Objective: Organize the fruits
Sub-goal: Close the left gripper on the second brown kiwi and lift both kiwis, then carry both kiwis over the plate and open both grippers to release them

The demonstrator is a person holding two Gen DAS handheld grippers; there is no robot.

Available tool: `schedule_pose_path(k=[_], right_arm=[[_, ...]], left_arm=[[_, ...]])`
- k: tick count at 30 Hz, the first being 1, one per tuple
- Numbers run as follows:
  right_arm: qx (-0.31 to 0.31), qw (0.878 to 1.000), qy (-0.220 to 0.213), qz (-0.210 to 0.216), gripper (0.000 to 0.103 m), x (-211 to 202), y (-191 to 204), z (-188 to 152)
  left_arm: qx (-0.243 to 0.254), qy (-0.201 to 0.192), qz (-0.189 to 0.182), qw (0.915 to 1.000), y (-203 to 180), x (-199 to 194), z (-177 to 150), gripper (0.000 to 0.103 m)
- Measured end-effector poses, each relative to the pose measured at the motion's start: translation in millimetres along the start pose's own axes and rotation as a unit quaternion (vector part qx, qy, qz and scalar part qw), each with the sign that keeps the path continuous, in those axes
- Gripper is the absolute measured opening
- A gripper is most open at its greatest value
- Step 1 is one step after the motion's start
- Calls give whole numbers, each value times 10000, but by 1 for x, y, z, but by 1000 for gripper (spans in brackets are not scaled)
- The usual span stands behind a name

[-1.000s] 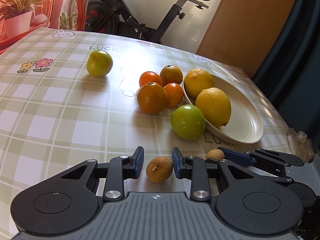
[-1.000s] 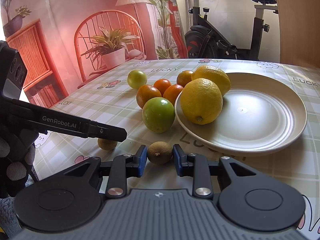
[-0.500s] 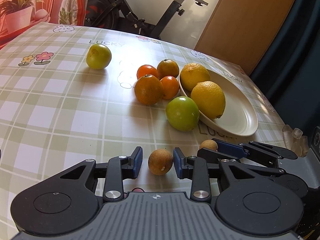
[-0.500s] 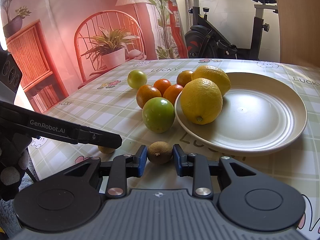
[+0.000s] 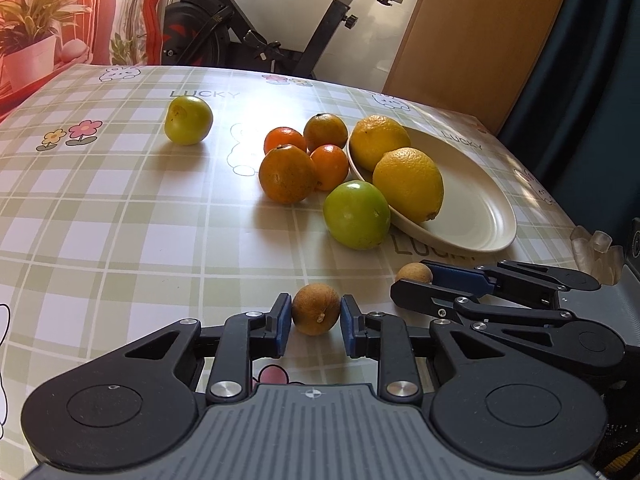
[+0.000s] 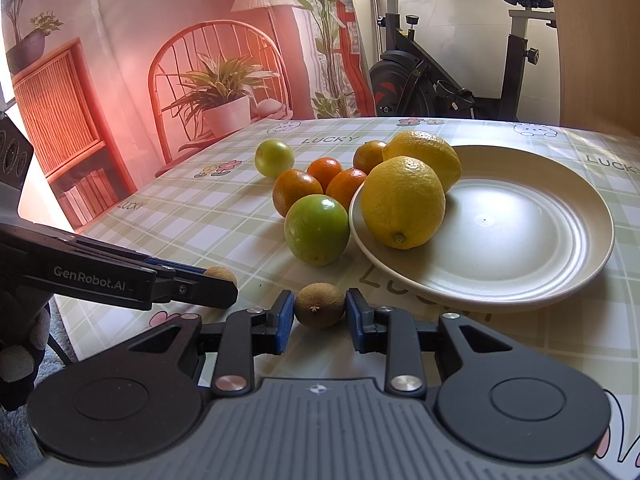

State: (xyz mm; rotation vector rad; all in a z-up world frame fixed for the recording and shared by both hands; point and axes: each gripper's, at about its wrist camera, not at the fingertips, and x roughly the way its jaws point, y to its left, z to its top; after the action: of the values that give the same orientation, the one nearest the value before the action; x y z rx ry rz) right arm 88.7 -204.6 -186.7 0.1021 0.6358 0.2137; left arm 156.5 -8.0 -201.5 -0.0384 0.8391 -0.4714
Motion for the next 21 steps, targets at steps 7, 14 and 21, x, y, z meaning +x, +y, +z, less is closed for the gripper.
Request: schedule_pose_path(k=[7,14,21], right_arm=[[-7,10000,-5,-7,31,0,0,0],[41,9997,-234,-40,30,-10,-1,2],[192,9966,-740,-292,30,-30,-12,12]], left_arm=[[63,-165,-182,9997,-7,-7,3,28],[350,-336,-269,9985,-21,-13,18,28],[463,-508,-610,9958,-44,-12,45,28]])
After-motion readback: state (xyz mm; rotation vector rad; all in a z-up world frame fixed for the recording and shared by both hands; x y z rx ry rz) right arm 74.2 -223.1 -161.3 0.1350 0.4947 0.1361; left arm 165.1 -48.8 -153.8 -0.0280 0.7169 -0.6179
